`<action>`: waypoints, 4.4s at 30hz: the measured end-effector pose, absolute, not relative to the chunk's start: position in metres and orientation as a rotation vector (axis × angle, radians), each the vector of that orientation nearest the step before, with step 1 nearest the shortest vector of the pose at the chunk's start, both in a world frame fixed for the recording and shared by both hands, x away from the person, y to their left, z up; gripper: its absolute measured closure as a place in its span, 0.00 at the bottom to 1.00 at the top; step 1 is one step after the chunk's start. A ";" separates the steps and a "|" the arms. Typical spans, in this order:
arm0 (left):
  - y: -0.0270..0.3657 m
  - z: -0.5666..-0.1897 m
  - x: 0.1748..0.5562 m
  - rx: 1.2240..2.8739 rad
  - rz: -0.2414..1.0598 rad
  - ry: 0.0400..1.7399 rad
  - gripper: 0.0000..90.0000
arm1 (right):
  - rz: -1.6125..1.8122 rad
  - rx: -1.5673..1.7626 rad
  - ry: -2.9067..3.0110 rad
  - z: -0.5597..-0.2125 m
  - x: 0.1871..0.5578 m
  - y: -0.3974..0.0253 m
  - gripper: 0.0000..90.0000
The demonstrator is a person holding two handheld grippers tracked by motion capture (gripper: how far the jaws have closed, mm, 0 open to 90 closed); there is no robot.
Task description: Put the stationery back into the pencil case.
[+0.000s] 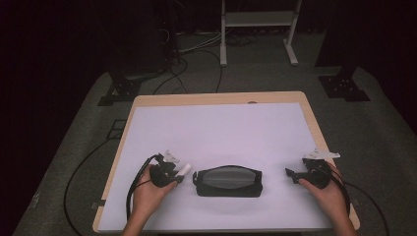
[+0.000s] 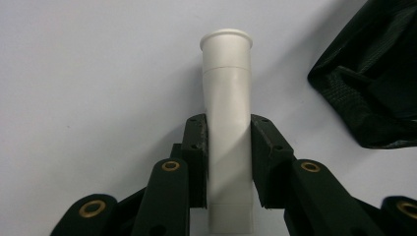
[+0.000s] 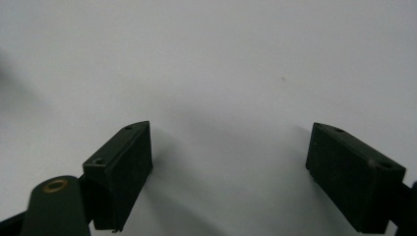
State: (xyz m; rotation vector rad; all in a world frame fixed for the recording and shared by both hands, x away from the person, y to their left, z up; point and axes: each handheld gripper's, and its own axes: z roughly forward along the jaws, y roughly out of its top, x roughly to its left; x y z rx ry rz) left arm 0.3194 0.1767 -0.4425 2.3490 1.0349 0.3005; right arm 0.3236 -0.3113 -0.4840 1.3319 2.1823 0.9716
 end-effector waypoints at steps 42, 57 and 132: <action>0.154 -0.363 0.292 2.250 0.319 0.735 0.78 | 0.972 1.335 2.182 -0.484 0.324 -0.311 0.18; 0.113 -0.363 0.296 2.293 0.277 0.600 0.78 | 0.973 1.335 2.183 -0.484 0.324 -0.311 0.18; 0.134 -0.379 0.296 2.226 0.228 0.656 0.36 | 0.974 1.335 2.183 -0.484 0.324 -0.311 0.18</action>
